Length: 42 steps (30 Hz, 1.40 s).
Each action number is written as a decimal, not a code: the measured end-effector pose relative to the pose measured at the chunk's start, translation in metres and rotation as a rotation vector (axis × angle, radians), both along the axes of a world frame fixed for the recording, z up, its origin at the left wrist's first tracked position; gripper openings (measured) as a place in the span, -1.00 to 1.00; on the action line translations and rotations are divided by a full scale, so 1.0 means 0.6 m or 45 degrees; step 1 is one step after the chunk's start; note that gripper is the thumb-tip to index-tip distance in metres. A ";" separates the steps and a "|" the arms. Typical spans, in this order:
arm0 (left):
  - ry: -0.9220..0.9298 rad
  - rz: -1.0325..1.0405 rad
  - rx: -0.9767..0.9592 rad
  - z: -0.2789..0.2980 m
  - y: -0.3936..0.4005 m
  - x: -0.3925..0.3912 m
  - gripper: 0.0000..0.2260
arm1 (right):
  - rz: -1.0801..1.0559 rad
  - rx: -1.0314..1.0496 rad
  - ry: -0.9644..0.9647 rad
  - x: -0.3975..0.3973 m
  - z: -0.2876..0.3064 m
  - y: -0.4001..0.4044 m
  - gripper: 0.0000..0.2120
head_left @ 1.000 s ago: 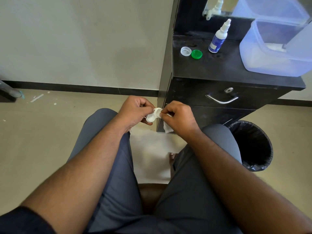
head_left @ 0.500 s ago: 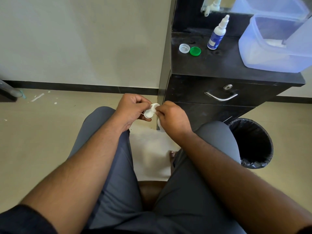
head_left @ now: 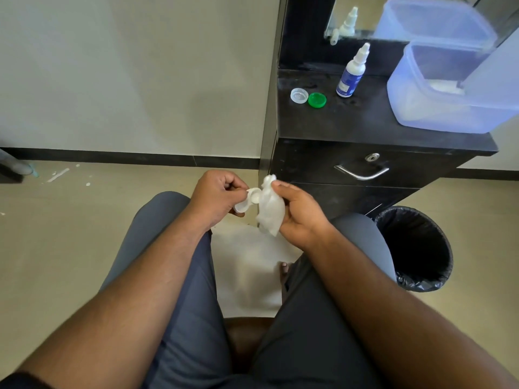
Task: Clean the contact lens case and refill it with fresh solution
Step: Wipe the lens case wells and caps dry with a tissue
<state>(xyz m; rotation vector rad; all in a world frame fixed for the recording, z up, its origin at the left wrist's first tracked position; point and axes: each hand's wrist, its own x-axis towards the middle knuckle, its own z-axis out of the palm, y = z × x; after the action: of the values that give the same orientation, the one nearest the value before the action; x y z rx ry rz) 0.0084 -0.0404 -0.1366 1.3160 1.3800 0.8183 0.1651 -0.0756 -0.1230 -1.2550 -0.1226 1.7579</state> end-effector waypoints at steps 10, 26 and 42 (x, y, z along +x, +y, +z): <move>-0.076 0.009 -0.171 0.011 0.013 -0.016 -0.89 | 0.637 1.099 -1.701 0.028 0.000 0.008 -0.88; 0.040 -0.247 -0.191 0.007 0.001 -0.009 -0.88 | 0.949 1.445 -2.118 0.011 -0.016 0.002 -0.93; 0.120 -0.082 -0.045 0.000 -0.001 0.002 -0.90 | 0.813 0.612 -1.980 -0.006 -0.011 0.011 -0.87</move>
<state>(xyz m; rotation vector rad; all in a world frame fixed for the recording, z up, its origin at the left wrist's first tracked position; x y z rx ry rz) 0.0095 -0.0409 -0.1364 1.3794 1.4115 0.6939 0.1618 -0.0693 -0.1294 -1.9976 -1.8348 0.6569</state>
